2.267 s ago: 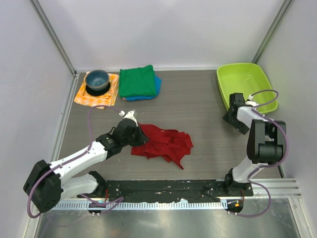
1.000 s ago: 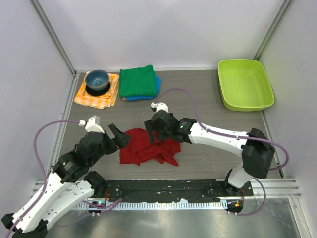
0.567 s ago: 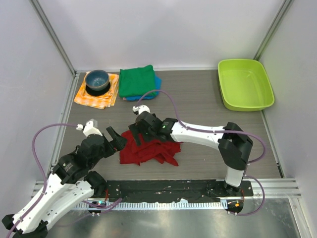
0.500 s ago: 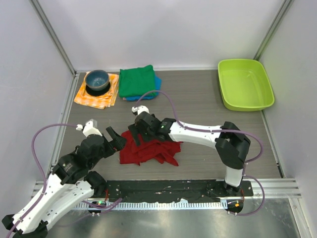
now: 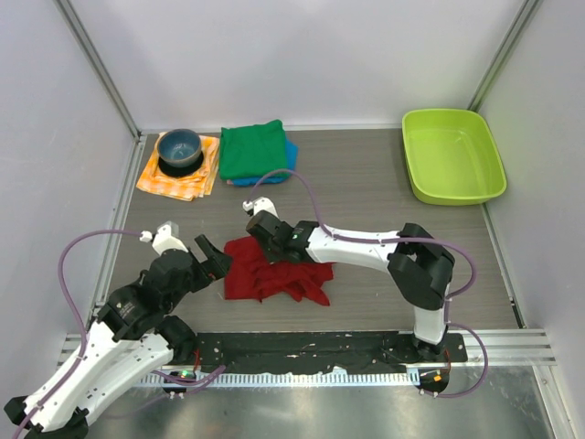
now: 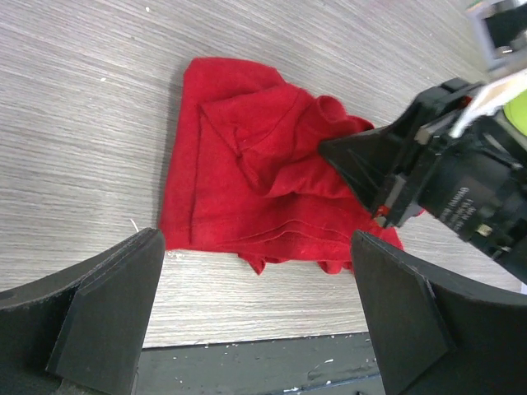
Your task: Fold and stack the t-shirts
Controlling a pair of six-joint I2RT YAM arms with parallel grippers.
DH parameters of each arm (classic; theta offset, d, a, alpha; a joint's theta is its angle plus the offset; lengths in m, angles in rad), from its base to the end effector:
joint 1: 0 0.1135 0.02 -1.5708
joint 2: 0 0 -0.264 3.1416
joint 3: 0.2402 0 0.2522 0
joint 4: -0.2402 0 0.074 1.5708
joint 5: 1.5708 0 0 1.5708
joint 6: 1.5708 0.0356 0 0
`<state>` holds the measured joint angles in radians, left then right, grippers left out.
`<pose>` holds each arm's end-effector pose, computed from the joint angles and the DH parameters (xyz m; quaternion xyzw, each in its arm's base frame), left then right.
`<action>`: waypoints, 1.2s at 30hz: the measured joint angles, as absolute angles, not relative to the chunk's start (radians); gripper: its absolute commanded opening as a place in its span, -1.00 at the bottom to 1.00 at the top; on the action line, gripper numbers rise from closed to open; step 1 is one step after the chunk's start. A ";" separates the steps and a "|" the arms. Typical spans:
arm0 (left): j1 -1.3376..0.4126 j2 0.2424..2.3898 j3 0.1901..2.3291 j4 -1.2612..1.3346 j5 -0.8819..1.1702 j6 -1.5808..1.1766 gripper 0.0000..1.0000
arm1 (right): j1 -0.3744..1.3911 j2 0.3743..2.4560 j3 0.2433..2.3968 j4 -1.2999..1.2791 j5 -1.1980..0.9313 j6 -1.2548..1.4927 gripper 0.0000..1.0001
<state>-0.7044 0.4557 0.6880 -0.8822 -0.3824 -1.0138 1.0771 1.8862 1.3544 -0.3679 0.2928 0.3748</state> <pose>0.0793 -0.0499 0.2797 -0.2189 0.8560 -0.2192 0.4138 0.2037 0.3568 0.2073 -0.2762 0.8937 0.1132 0.3351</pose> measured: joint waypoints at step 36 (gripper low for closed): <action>-0.704 0.669 0.646 -0.614 -0.245 -0.982 0.99 | 1.201 1.221 1.570 -1.079 1.196 0.557 0.94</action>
